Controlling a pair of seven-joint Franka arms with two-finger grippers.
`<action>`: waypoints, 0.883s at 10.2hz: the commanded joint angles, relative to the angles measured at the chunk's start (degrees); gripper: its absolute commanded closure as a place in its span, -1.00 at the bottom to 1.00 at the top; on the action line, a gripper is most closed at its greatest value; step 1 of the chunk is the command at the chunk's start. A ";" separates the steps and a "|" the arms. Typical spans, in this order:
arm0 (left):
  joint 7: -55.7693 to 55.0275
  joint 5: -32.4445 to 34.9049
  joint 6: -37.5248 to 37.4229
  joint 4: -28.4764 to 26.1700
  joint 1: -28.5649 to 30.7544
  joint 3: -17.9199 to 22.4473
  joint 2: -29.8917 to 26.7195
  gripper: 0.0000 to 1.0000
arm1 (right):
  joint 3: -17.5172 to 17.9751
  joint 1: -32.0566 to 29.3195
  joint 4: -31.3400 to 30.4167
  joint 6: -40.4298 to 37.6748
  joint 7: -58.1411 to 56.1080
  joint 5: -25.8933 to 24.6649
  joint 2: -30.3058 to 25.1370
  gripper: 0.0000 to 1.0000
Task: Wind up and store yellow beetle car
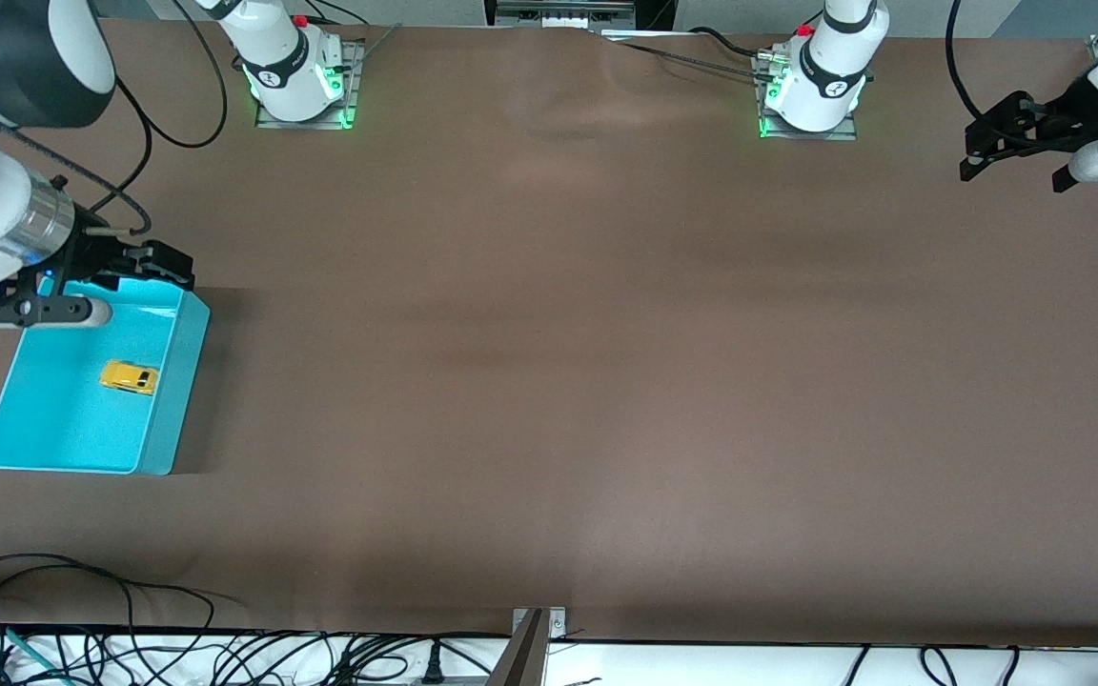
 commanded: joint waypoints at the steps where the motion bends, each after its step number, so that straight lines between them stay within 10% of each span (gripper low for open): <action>1: -0.31 -0.55 -1.10 1.19 0.17 0.10 0.18 -1.00 | -0.09 -0.22 -8.03 2.35 1.09 -0.25 -7.41 -1.00; 9: -0.31 -0.55 -1.10 1.19 0.43 0.72 0.27 -1.00 | 2.19 -0.31 -6.27 -0.82 7.07 0.46 -7.68 -1.00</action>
